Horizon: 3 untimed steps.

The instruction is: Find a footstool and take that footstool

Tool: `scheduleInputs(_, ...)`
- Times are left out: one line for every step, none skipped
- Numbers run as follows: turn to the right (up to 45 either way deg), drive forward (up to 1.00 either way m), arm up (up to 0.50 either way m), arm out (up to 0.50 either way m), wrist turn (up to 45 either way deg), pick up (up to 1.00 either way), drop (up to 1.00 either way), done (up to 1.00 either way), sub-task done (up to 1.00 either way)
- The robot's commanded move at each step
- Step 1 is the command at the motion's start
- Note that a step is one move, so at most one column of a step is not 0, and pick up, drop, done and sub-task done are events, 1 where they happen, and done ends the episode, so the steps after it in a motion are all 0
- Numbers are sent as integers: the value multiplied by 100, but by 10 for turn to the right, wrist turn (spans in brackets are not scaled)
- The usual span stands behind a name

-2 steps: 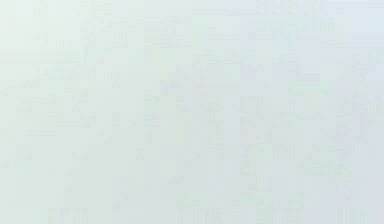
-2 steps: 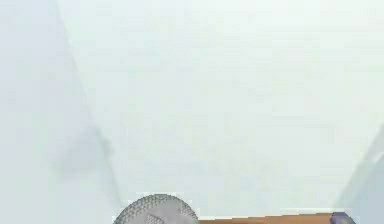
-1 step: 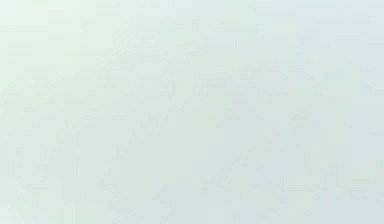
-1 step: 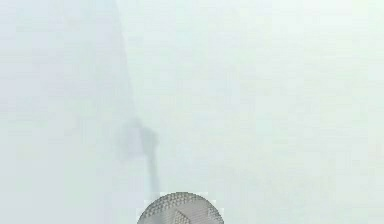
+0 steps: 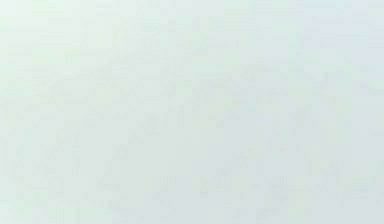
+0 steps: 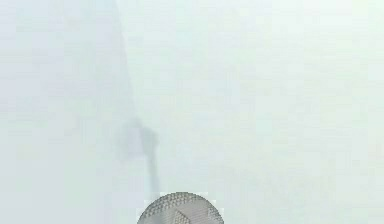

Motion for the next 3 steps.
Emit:
scheduleInputs(0,0,0,8,0,0,0,0,0)
scheduleInputs(0,0,0,0,450,0,0,0,0)
scheduleInputs(0,0,0,0,450,0,0,0,0)
